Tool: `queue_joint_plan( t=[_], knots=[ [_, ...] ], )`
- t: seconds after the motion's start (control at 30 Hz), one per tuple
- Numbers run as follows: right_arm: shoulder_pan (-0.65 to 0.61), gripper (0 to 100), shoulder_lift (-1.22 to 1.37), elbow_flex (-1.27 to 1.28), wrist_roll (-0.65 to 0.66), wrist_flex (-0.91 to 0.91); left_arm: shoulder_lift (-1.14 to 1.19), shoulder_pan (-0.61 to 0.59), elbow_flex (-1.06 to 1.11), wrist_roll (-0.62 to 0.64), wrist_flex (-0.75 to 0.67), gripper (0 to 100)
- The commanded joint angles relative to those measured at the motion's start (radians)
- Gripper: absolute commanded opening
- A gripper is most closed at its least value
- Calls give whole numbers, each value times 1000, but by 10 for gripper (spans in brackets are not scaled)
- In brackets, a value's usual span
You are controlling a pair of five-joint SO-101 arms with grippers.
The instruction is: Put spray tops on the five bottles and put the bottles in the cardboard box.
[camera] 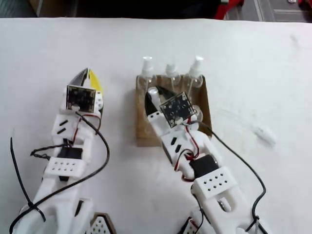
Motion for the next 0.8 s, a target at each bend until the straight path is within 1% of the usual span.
queue_joint_plan(
  t=[0.0,0.1,0.23,0.3,0.57,0.77],
  knots=[
    [10,19,-22,-6,-9,-21,-4,-5,-21,8,-28,24],
    [10,31,-22,-6,-9,-19,-4,-5,-21,8,-28,24],
    [2,144,-22,-6,-5,-18,-4,-5,-21,8,-28,24],
    [2,176,-22,-6,-2,-18,-4,-5,-21,8,-28,24],
    [1,155,-22,-6,-2,-16,-4,8,-21,3,-26,24],
    [-10,155,-41,-12,-2,35,-4,8,-21,3,-26,24]
  ],
)
